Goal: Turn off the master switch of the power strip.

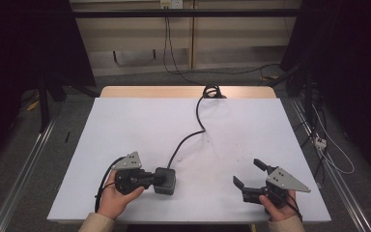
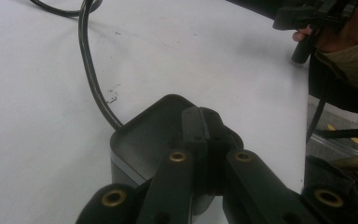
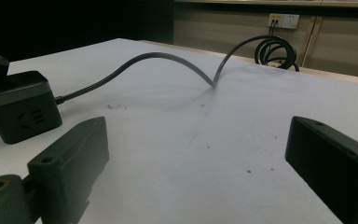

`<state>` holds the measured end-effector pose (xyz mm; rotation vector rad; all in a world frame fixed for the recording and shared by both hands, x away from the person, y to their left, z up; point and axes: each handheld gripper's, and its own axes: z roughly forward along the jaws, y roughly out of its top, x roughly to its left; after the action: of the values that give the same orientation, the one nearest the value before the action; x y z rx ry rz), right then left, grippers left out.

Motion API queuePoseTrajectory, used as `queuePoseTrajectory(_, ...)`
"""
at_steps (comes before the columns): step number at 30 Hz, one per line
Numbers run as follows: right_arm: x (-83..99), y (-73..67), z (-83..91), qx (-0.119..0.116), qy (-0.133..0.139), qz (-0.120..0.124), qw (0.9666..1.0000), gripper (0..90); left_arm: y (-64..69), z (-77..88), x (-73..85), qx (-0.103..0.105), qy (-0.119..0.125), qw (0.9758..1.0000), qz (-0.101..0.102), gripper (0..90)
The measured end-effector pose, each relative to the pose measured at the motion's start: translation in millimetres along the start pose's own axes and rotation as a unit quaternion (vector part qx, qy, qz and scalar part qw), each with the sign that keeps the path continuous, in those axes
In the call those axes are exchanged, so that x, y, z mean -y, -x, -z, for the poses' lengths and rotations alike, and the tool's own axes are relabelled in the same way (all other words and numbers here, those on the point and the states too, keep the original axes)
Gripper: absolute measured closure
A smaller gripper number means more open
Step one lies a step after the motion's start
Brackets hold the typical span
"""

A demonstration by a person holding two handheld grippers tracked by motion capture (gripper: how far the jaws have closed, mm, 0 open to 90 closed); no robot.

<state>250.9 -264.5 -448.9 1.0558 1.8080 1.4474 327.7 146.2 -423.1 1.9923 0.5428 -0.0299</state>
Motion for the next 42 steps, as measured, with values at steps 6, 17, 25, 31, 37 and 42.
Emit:
queuePoseTrajectory(6, -0.1, -0.2, 0.0, 0.0, 0.0, 0.0, 1.0, 5.7, 0.2, -0.2, -1.0, -0.001, -0.005, 1.0, -0.008, 90.0)
queuePoseTrajectory(17, -0.1, -0.2, 0.1, -0.001, 0.0, 0.001, 1.0, 5.6, 1.2, -0.1, -0.1, -0.003, -0.003, 0.9999, -0.01, 90.0)
queuePoseTrajectory(25, -0.2, 0.1, 0.3, 0.0, 0.001, 0.0, 1.0, 5.7, 1.6, 0.0, 0.8, -0.003, -0.001, 0.9999, -0.012, 90.0)
queuePoseTrajectory(31, -0.1, 0.0, 0.3, 0.0, 0.0, 0.0, 1.0, 5.7, 1.6, 0.2, 1.3, -0.004, 0.0, 0.9999, -0.016, 90.0)
queuePoseTrajectory(37, -0.2, 0.2, 0.5, 0.001, 0.001, -0.001, 1.0, 5.7, 1.5, 0.2, 1.5, -0.004, 0.0, 0.9999, -0.013, 90.0)
queuePoseTrajectory(42, -0.2, 0.6, 0.5, 0.001, 0.001, -0.001, 1.0, 5.7, 1.5, 0.2, 1.8, -0.004, 0.0, 0.9999, -0.013, 90.0)
